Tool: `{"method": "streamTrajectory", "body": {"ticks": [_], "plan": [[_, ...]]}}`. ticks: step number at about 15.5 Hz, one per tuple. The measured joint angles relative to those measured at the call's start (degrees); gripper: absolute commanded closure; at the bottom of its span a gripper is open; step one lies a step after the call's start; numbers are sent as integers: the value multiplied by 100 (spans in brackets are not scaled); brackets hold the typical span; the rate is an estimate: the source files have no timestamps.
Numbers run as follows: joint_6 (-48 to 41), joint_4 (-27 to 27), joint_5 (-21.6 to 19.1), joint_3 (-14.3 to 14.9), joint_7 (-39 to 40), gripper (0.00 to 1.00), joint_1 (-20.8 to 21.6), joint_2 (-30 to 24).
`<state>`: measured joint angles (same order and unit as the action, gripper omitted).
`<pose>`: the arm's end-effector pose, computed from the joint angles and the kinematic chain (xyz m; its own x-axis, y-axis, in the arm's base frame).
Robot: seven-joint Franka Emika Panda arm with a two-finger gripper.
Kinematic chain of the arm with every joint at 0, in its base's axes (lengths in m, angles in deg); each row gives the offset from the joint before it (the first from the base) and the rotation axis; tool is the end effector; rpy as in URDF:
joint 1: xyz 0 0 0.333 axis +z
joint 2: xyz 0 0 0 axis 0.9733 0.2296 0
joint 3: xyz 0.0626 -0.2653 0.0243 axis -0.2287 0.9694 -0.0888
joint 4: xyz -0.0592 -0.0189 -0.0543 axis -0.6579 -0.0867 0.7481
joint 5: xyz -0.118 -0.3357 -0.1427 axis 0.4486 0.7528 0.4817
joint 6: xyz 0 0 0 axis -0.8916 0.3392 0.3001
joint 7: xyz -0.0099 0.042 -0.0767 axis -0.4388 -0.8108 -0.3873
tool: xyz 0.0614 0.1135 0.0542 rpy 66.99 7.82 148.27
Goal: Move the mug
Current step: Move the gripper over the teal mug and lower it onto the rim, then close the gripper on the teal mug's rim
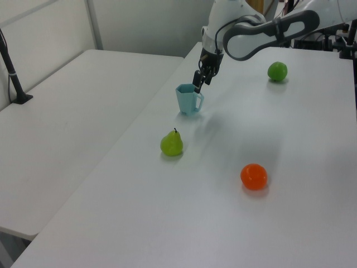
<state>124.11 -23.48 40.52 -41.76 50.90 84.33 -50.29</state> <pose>0.7279 0.0231 0.3424 0.9369 -0.1269 0.3259 -0.1460 -0.9887 0.0346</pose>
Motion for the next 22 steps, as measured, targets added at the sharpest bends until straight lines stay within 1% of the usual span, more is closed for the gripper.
{"method": "streamTrajectory", "body": {"ticks": [5, 12, 15, 17, 18, 19, 22], "plan": [[26, -70, 88, 0, 0, 24, 12, 142], [413, -109, 109, -16, 0, 25, 40, 329], [718, -114, 150, -23, -50, 25, 125, 444], [832, -114, 180, -22, -72, 28, 135, 508], [909, -115, 192, -22, -74, 32, 135, 536], [1018, -116, 233, -22, -75, 33, 133, 566], [1067, -116, 368, -22, -92, 45, 128, 611]]}}
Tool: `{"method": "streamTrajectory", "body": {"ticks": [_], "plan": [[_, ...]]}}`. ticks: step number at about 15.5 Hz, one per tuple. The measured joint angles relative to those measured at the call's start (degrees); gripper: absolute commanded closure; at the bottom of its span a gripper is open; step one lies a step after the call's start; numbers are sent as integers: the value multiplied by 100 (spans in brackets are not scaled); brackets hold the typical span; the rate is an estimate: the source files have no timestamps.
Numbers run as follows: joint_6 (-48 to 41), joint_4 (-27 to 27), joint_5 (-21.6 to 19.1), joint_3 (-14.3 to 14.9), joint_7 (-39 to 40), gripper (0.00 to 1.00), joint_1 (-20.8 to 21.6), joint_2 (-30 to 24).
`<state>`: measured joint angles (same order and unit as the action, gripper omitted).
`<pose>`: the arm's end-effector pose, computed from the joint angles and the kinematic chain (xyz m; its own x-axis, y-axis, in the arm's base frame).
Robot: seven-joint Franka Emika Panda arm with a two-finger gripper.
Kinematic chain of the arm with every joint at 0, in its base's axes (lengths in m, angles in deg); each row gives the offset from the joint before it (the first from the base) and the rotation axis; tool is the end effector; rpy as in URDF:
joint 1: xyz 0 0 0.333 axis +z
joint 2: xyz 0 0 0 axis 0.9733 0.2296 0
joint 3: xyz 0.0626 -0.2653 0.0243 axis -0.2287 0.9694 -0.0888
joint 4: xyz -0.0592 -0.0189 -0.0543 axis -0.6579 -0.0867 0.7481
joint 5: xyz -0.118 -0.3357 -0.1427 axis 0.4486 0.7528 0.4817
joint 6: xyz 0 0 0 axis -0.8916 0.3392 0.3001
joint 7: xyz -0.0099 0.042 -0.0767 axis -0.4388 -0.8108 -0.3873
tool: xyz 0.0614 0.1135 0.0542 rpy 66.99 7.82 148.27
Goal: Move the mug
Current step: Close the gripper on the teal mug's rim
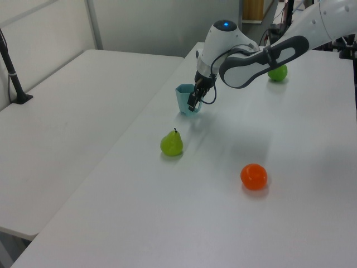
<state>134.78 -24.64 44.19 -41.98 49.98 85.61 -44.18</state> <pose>0.7397 0.0430 0.2784 0.9208 -0.0519 0.3867 -0.0889 -0.9929 0.0785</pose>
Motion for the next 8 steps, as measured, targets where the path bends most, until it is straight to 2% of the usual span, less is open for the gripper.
{"method": "streamTrajectory", "body": {"ticks": [2, 8], "plan": [[5, 0, 64, 0, -1, 55, -10, 17], [6, 0, 93, 0, -1, 73, -32, 23]]}}
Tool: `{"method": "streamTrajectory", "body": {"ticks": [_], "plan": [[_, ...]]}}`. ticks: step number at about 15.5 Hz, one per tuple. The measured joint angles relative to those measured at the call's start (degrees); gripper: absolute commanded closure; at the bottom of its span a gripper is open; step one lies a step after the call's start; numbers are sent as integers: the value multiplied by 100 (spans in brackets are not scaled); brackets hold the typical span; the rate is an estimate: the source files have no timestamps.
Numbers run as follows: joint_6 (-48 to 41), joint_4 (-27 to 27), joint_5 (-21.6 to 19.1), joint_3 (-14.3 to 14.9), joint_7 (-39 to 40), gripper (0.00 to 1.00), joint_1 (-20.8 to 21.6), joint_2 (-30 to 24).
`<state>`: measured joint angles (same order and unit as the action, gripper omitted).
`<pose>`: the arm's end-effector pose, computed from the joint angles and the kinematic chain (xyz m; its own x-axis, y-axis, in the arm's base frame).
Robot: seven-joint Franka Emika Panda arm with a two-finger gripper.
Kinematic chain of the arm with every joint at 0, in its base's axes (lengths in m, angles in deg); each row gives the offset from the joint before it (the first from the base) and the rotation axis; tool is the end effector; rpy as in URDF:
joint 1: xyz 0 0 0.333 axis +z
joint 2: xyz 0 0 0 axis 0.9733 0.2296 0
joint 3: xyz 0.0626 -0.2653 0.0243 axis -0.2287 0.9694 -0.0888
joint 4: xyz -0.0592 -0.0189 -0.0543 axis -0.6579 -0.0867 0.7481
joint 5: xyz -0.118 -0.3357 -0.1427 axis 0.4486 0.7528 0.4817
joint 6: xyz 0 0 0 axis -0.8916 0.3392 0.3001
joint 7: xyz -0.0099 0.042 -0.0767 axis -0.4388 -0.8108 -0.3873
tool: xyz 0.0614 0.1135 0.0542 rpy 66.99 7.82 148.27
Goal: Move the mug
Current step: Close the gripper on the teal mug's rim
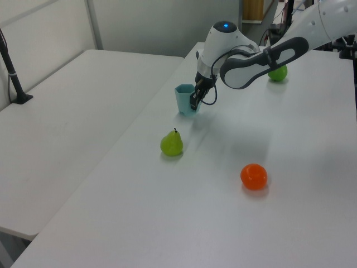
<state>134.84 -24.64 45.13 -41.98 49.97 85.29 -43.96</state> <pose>0.7398 0.0386 0.2758 0.9218 -0.0439 0.3851 -0.0862 -0.9919 0.0933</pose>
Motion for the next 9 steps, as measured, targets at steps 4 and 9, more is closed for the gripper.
{"method": "streamTrajectory", "body": {"ticks": [4, 9], "plan": [[0, 0, 53, 0, 0, 93, -3, 1], [6, 6, 139, 0, -2, 100, -5, 0]]}}
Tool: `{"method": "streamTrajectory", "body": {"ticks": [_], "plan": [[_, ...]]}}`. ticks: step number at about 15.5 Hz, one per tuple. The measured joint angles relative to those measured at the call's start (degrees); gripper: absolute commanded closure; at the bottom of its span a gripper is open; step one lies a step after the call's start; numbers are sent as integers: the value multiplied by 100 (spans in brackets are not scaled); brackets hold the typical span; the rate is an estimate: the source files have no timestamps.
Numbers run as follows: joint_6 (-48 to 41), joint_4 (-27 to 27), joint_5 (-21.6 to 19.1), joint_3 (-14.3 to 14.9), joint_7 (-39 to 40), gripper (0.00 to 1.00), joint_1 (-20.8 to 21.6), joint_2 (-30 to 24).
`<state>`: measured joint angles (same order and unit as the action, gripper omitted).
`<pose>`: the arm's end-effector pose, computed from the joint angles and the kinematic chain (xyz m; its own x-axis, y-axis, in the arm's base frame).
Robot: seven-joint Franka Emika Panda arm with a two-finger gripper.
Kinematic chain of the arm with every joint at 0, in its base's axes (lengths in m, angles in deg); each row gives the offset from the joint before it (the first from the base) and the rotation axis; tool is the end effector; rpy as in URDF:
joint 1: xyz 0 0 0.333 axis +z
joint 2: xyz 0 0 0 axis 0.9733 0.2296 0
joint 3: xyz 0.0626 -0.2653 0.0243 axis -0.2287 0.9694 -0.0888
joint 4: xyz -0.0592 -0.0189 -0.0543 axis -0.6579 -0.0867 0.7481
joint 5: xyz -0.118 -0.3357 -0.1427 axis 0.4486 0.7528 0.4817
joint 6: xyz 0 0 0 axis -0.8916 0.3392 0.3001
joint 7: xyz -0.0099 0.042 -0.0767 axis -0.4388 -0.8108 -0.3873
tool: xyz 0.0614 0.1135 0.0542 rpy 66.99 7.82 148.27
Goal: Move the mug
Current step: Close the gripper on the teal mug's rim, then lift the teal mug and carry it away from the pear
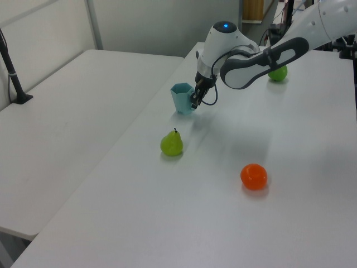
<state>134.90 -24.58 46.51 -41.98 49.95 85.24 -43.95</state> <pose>0.7402 0.0376 0.2764 0.9213 -0.0258 0.3879 -0.0756 -0.9907 0.1136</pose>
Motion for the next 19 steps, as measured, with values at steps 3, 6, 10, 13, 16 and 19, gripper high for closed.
{"method": "streamTrajectory", "body": {"ticks": [3, 6, 10, 13, 16, 19], "plan": [[0, 11, 22, 0, 0, 100, -5, -1], [2, 55, 22, 6, -2, 100, -36, -45], [2, 68, 21, 6, -29, 100, -57, -218], [-138, 34, -44, 6, -60, 100, -62, -686], [-1113, 12, -264, 6, -61, 100, -65, -1471], [-2229, -144, -364, 3, 81, 100, -63, -2204]]}}
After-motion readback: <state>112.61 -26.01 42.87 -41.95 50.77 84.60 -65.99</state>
